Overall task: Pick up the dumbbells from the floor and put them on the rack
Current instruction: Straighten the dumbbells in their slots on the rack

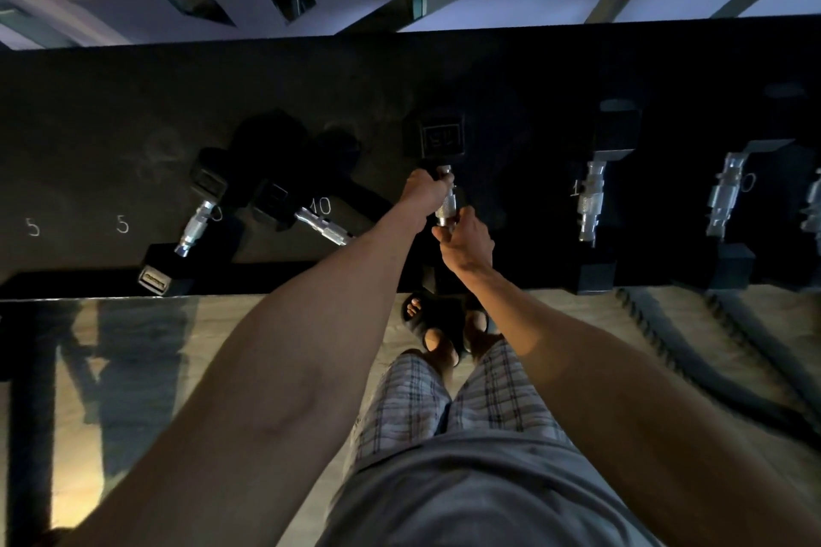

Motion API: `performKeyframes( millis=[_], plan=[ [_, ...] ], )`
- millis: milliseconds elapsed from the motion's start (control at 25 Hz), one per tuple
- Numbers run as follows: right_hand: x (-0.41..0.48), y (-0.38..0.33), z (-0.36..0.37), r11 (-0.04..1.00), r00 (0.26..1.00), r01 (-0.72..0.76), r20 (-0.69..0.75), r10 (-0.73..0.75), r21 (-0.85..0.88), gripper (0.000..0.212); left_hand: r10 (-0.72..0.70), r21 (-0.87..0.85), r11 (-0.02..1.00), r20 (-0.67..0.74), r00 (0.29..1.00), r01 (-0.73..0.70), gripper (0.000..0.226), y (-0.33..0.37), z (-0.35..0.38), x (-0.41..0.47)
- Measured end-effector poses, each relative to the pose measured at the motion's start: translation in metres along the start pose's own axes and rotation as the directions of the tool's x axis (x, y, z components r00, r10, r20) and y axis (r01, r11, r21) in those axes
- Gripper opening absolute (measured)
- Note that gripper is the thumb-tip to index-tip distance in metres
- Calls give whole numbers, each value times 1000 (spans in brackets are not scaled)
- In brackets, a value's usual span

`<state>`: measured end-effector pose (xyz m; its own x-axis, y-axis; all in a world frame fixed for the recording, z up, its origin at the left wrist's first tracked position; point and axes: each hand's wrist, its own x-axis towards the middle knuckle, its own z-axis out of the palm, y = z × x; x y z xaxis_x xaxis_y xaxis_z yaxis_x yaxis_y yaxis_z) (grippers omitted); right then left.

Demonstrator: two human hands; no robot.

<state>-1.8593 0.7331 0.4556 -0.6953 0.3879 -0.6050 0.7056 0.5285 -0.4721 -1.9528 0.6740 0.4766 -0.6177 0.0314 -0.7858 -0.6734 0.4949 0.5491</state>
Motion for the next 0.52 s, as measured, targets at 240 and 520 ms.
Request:
performKeyframes(
  millis=[240,520],
  plan=[
    [-7,2,-13,998,997,50,65,-48,-33,36,-14,81,997,31,999,12,49,11,-3,-16],
    [-46,-19,-22,826,847,519,2,-532,-220,28,-109,-86,992,-178,978,95,16,-31,-76,-43]
  ],
)
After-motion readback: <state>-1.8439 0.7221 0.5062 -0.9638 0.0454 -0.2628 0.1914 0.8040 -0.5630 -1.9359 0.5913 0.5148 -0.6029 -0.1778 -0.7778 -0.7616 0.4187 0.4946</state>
